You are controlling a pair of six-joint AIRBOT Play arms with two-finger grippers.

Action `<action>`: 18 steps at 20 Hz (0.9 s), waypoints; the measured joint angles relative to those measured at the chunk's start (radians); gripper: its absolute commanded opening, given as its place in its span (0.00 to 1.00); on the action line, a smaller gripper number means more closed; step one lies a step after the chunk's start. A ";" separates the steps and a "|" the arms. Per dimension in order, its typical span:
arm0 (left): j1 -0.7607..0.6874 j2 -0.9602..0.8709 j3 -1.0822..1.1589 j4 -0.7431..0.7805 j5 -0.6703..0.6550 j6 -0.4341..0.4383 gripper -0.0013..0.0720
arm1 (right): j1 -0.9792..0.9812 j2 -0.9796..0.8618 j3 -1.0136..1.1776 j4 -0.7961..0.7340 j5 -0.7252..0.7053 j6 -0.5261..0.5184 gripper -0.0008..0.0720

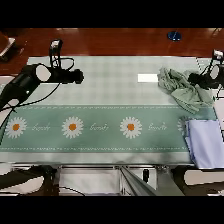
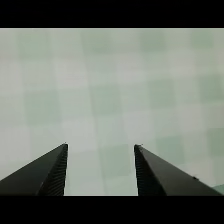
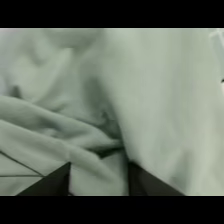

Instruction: Fold the shirts.

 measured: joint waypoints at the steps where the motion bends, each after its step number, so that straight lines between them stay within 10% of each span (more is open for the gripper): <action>1: -0.002 -0.006 0.000 -0.001 0.002 0.000 0.71 | -0.017 -0.022 0.000 0.036 0.001 -0.027 0.47; 3: -0.005 -0.016 0.000 -0.005 0.001 0.000 0.71 | -0.036 -0.060 0.000 0.115 0.008 -0.089 0.08; 4: -0.005 -0.018 0.002 -0.007 -0.010 0.000 0.71 | -0.041 -0.071 0.002 0.152 0.017 -0.123 0.05; 18: 0.169 0.512 -0.314 -0.126 -0.400 0.053 0.71 | 0.062 0.315 0.364 0.644 0.202 -0.488 0.05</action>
